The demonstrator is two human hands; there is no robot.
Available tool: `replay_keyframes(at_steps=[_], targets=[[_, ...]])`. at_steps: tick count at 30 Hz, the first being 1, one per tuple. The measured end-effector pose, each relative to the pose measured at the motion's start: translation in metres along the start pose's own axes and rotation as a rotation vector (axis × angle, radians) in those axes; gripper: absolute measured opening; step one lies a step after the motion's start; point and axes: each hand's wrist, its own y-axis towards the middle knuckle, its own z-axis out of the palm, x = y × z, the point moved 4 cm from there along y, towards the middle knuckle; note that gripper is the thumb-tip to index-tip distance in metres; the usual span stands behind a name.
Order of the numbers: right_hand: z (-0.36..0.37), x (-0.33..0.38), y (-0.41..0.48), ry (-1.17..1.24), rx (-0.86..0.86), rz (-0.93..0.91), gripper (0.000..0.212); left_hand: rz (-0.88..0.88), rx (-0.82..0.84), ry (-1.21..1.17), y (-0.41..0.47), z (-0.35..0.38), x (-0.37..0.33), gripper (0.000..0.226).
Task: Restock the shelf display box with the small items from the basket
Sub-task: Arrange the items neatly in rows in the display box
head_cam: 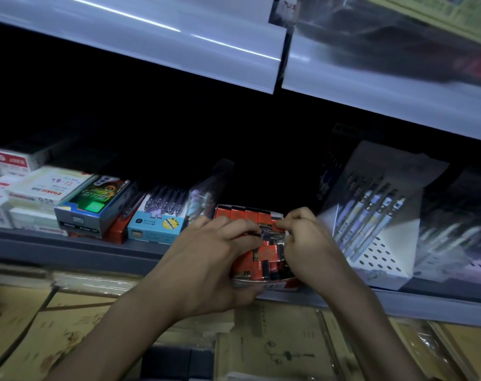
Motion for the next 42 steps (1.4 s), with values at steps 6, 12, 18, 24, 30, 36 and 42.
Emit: replay_keyframes(at_steps=[6, 12, 18, 24, 30, 36, 42], targets=[[-0.005, -0.002, 0.009, -0.066, 0.052, -0.006, 0.042, -0.008, 0.006, -0.011, 0.0, 0.0, 0.001, 0.071], [-0.027, 0.002, -0.011, 0.15, -0.116, -0.035, 0.022, -0.014, 0.003, -0.004, -0.002, 0.0, 0.0, 0.074], [-0.033, 0.01, -0.034, 0.298, 0.1, -0.051, 0.022, -0.013, -0.009, -0.011, -0.002, 0.001, 0.0, 0.073], [-0.037, 0.004, -0.023, 0.464, 0.038, -0.023, 0.014, -0.037, 0.017, -0.035, -0.003, -0.001, -0.001, 0.079], [-0.046, 0.002, -0.001, 0.137, -0.244, 0.001, 0.025, -0.05, 0.013, -0.056, -0.004, -0.003, -0.002, 0.084], [-0.027, 0.005, 0.028, -0.041, -0.205, 0.039, 0.014, -0.046, -0.009, -0.071, -0.004, -0.004, -0.003, 0.083], [-0.015, 0.001, 0.042, 0.029, -0.187, 0.082, 0.022, -0.028, -0.011, -0.094, -0.005, -0.003, -0.003, 0.08]])
